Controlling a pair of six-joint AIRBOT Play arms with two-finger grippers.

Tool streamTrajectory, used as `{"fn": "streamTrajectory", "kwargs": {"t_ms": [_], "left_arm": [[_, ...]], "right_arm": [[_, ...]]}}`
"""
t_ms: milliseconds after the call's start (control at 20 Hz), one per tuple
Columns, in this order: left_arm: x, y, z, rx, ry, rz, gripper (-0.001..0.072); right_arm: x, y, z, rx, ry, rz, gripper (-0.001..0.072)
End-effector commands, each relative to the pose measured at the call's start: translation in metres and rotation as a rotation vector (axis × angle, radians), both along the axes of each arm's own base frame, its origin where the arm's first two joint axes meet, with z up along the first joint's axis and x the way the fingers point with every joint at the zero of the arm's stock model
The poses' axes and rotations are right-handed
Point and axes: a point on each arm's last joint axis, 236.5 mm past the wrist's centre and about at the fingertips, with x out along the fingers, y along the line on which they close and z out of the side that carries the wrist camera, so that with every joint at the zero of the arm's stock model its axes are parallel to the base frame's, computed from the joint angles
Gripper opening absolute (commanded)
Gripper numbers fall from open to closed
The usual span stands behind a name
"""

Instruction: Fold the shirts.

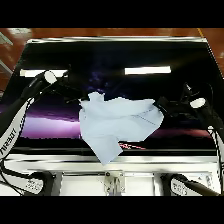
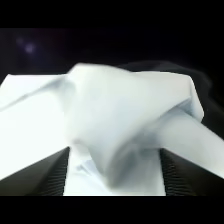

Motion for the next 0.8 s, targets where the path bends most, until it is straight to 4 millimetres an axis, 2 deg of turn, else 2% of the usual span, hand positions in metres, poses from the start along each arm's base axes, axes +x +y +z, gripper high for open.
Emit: {"fn": "streamTrajectory", "kwargs": {"t_ms": [0, 100, 150, 200, 250, 350, 400, 500, 600, 750], "left_arm": [[-0.039, 0.048, -0.007, 0.058, 0.209, -0.032, 0.0678], [-0.058, 0.084, 0.014, 0.075, 0.25, -0.013, 0.0678], [-0.069, 0.088, 0.025, 0.047, 0.246, -0.011, 0.0678], [-0.083, 0.086, 0.03, 0.025, 0.23, -0.023, 0.0678], [-0.099, 0.085, 0.026, 0.021, 0.224, -0.012, 0.0678], [-0.14, 0.075, -0.001, -0.006, 0.27, 0.02, 0.0678], [-0.162, 0.063, -0.019, -0.048, 0.305, 0.053, 0.0679], [-0.19, 0.04, -0.051, -0.129, 0.351, 0.116, 0.0679], [-0.198, 0.026, -0.071, -0.17, 0.349, 0.171, 0.0679], [-0.19, 0.011, -0.083, -0.193, 0.301, 0.24, 0.0679]], "right_arm": [[-0.017, -0.01, 0.015, -0.041, 0.009, 0.155, 0.0695], [-0.055, -0.027, 0.024, -0.056, 0.109, 0.228, 0.0693], [-0.073, -0.031, 0.024, -0.037, 0.157, 0.242, 0.0693], [-0.089, -0.027, 0.024, 0.02, 0.185, 0.266, 0.0693], [-0.102, -0.02, 0.022, 0.077, 0.207, 0.288, 0.0693], [-0.121, -0.008, 0.006, 0.166, 0.25, 0.273, 0.0693], [-0.127, -0.001, -0.004, 0.194, 0.266, 0.253, 0.0694], [-0.135, 0.011, -0.018, 0.227, 0.284, 0.227, 0.0693], [-0.136, 0.017, -0.022, 0.238, 0.287, 0.217, 0.0694], [-0.133, 0.016, -0.024, 0.236, 0.294, 0.185, 0.0694]]}}
